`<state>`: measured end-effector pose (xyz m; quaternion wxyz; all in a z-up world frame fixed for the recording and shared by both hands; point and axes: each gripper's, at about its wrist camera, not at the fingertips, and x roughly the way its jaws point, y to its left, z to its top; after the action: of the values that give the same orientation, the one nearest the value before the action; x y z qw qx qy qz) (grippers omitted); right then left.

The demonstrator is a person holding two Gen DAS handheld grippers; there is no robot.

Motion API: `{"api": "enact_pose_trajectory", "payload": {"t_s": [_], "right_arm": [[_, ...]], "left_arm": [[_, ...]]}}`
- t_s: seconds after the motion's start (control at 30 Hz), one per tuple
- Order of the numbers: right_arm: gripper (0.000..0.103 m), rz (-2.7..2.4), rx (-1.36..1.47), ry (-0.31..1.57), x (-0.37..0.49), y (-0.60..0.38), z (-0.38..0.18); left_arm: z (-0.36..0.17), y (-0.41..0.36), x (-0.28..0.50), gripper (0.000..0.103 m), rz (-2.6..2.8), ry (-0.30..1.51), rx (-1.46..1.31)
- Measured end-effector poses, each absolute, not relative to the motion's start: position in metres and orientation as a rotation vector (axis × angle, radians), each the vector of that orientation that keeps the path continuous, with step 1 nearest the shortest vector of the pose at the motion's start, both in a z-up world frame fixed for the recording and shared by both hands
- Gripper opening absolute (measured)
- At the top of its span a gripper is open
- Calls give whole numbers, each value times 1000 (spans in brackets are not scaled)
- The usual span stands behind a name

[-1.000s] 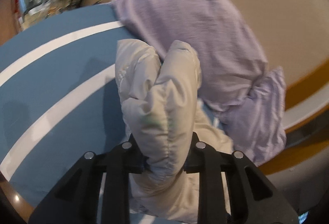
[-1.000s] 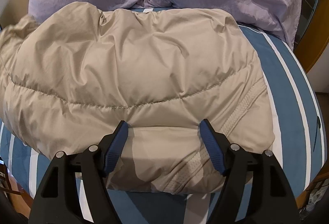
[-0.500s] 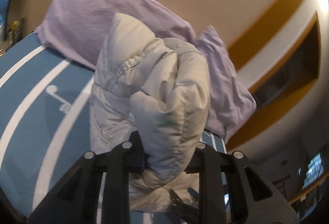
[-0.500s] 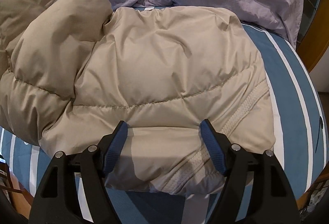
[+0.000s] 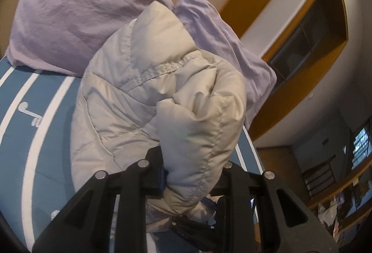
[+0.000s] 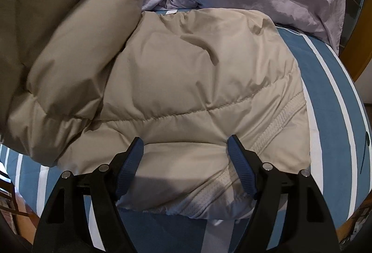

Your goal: Fold large clothes

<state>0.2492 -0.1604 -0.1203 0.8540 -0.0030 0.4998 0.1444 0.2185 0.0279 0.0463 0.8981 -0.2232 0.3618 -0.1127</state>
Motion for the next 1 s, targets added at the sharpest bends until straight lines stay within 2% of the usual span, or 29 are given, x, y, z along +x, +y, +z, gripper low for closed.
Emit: {"api": "enact_pose_trajectory", "payload": {"t_s": [0.5, 1.0], "right_arm": [[74, 316, 72, 995, 228, -207, -110], [74, 182, 94, 1009, 219, -252, -117]], "left_arm": [[7, -64, 244, 24, -341, 883, -319], [-29, -108, 245, 25, -369, 975, -217]]}}
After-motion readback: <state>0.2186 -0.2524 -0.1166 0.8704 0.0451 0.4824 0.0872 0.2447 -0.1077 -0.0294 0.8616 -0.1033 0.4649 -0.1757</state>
